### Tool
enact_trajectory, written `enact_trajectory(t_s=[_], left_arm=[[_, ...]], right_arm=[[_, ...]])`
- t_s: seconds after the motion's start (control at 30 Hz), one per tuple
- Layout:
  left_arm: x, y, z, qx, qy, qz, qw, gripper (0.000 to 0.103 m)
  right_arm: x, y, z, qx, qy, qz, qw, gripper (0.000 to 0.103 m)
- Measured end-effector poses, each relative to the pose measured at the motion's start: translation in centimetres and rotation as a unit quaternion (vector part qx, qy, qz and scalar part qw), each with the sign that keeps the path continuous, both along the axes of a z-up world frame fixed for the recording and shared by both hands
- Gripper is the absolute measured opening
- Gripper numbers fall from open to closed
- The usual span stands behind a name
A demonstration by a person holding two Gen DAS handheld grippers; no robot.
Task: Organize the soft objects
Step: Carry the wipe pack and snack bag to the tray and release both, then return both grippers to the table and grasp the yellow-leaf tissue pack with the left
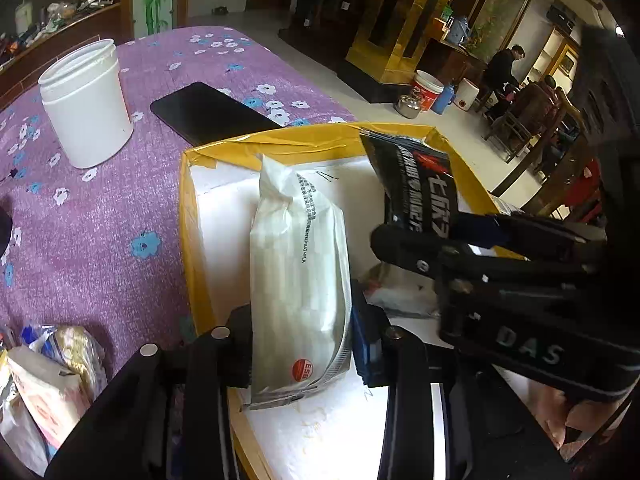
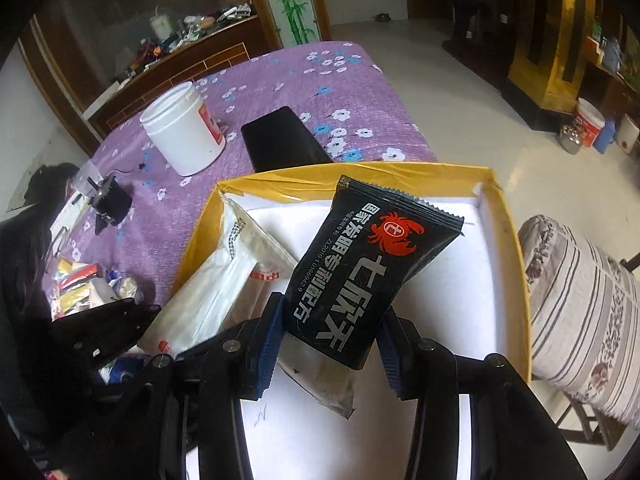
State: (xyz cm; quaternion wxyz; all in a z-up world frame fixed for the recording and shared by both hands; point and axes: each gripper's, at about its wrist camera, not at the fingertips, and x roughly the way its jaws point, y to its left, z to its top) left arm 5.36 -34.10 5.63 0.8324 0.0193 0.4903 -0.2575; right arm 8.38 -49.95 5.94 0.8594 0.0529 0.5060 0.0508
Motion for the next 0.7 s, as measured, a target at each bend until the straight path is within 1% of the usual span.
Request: enact_trajectory(t_s=[0.1, 0.2, 0.23, 0.27, 0.3, 0.33, 0.5, 0.57, 0.63, 0.67, 0.7], left_arm=[[0.1, -0.3, -0.3, 0.007, -0.006, -0.001, 1.0000, 0.034], [0.3, -0.3, -0.4, 0.002, 0.002, -0.003, 1.0000, 0.035], [0.3, -0.2, -0.4, 0.000, 0.004, -0.001, 1.0000, 0.037], [0.6, -0.1, -0.5, -0.001, 0.004, 0.001, 1.0000, 0.043], [0.7, 0.0, -0.5, -0.002, 0.006, 0.002, 1.0000, 0.047], [0.8, 0.1, -0.5, -0.006, 0.008, 0.002, 0.9999, 0.049], [0.6, 0.5, 0.2, -0.018, 0.010, 0.002, 0.9998, 0.050], [0.3, 0.8, 0.6, -0.020, 0.006, 0.002, 0.9998, 0.050], [0.0, 1.1, 0.9, -0.027, 0.002, 0.003, 0.9996, 0.050], [-0.1, 1.3, 1.0, -0.029, 0.001, 0.003, 0.9996, 0.050], [-0.4, 1.5, 1.2, -0.032, -0.001, 0.003, 0.9995, 0.050]], right_arm=[[1.0, -0.2, -0.4, 0.001, 0.003, -0.002, 1.000, 0.047], [1.4, -0.5, -0.8, -0.002, 0.004, -0.006, 1.000, 0.050], [1.5, -0.7, -1.0, 0.003, 0.006, -0.009, 1.000, 0.050], [1.5, -0.9, -1.0, 0.007, 0.006, -0.013, 1.000, 0.050], [1.5, -1.1, -1.0, 0.009, 0.007, -0.016, 1.000, 0.051], [1.5, -1.1, -1.0, 0.009, 0.008, -0.016, 1.000, 0.052], [0.6, -1.9, -0.4, 0.012, -0.003, -0.025, 1.000, 0.054], [-0.1, -2.2, 0.1, 0.015, -0.014, -0.032, 0.999, 0.054], [-1.1, -2.8, 0.8, 0.029, -0.029, -0.052, 0.998, 0.060], [-1.6, -3.2, 1.2, 0.042, -0.034, -0.063, 0.997, 0.067], [-2.3, -3.6, 1.6, 0.059, -0.045, -0.073, 0.995, 0.071]])
